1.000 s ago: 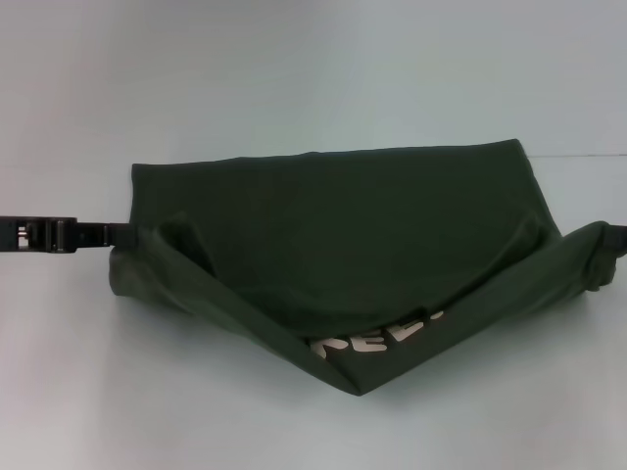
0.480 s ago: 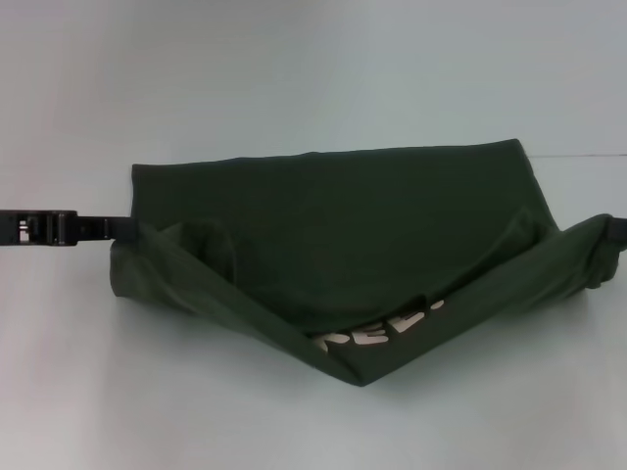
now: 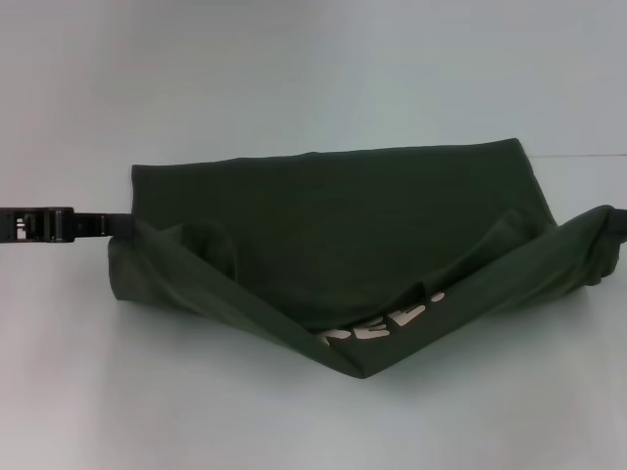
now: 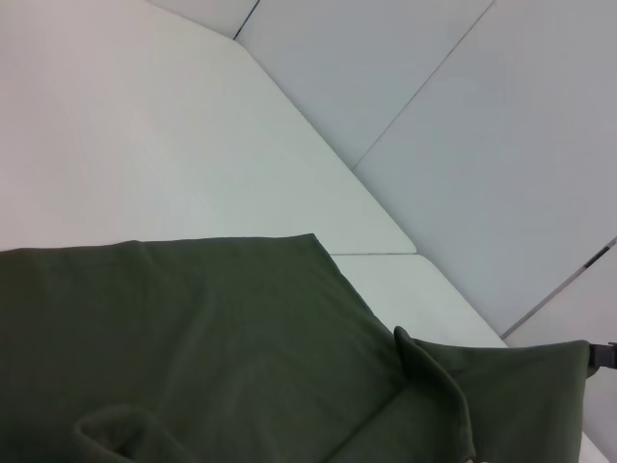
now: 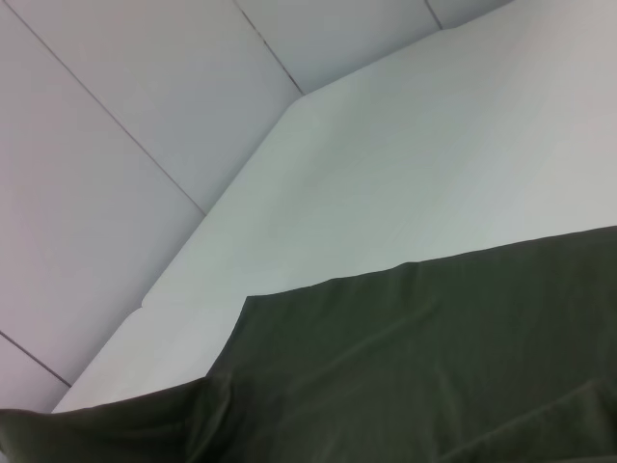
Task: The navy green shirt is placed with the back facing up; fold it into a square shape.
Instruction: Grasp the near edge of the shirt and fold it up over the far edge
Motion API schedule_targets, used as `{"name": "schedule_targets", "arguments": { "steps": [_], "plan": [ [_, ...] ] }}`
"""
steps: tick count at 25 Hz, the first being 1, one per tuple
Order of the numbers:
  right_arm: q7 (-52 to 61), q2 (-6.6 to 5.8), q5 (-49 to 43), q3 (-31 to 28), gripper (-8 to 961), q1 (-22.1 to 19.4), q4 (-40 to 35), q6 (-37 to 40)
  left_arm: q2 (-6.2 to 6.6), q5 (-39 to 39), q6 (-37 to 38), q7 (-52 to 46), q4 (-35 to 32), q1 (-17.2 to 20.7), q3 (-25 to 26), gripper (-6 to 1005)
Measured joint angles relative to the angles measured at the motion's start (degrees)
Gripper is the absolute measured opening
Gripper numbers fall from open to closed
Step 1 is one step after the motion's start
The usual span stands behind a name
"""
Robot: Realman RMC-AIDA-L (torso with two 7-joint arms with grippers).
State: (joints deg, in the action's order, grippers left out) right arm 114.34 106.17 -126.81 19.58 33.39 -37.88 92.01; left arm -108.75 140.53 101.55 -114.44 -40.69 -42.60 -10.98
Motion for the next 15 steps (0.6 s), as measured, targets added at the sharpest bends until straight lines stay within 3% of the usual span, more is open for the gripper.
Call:
{"name": "schedule_targets", "arguments": {
  "steps": [15],
  "plan": [
    [0.1,-0.17,0.0,0.0,34,0.8,0.0,-0.5,0.12,-0.1,-0.6,0.0,0.0,-0.1,0.0,0]
  ]
}}
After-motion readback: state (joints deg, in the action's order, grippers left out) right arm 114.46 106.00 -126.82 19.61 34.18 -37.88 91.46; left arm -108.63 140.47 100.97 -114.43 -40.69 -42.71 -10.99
